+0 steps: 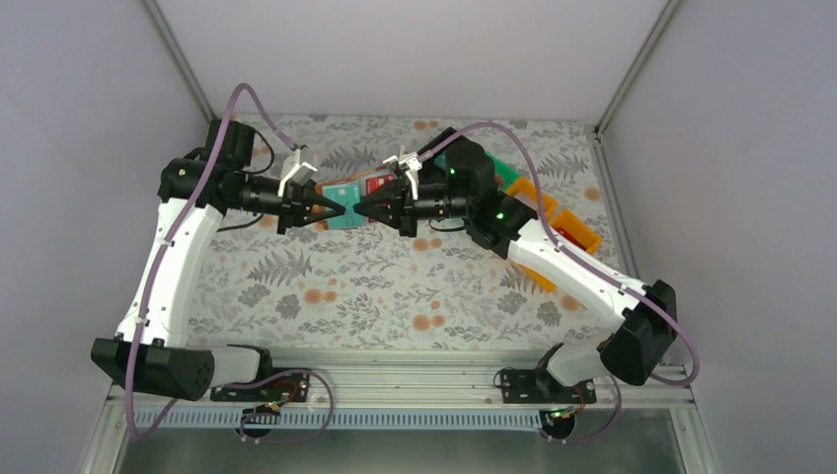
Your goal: Take the credit cards out of the card holder
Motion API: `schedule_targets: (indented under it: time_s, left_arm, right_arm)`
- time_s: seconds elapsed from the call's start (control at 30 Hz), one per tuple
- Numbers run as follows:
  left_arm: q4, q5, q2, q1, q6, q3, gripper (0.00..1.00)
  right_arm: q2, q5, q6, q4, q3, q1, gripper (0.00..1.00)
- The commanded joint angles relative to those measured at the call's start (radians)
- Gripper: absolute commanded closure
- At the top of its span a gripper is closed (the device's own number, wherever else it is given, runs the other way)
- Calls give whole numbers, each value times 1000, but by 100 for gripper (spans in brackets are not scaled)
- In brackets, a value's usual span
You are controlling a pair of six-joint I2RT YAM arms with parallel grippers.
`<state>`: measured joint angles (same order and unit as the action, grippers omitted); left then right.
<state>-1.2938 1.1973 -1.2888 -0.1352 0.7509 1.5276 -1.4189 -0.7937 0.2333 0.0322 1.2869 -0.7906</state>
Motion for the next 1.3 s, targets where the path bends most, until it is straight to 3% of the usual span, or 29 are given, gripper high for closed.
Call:
schedule_targets:
  time_s: [0.0,0.23,0.67,0.73,0.8,0.9,0.97,1.13,1.27]
  left_arm:
    - [-1,76,14,-11,52,12,98]
    - [-33,61,14,-10,88,18,82]
    - [-64,61,17,-8,125,25,80]
    - [-64,62,16,-8,126,22,82]
    - [-62,65,14,-8,128,19,95]
    - [-61,67,15,-8,127,16,98]
    - [-63,67,16,-8,130,17,98]
    - [-64,68,18,-8,136,13,98]
    - [-64,71,23,-8,140,7,98]
  right_arm:
    - [12,-29,-16,-33,0,-10,96]
    - [83,35,-36,-6,-46,7,96]
    - [105,18,-88,85,-26,13,96]
    - [98,2,-92,96,-19,13,96]
    - [91,0,-94,108,-13,14,96]
    - [90,-2,-96,112,-13,13,82]
    - [97,9,-98,112,-18,14,78]
    - [101,10,-91,104,-35,22,88]
    - [109,25,-79,93,-45,31,90]
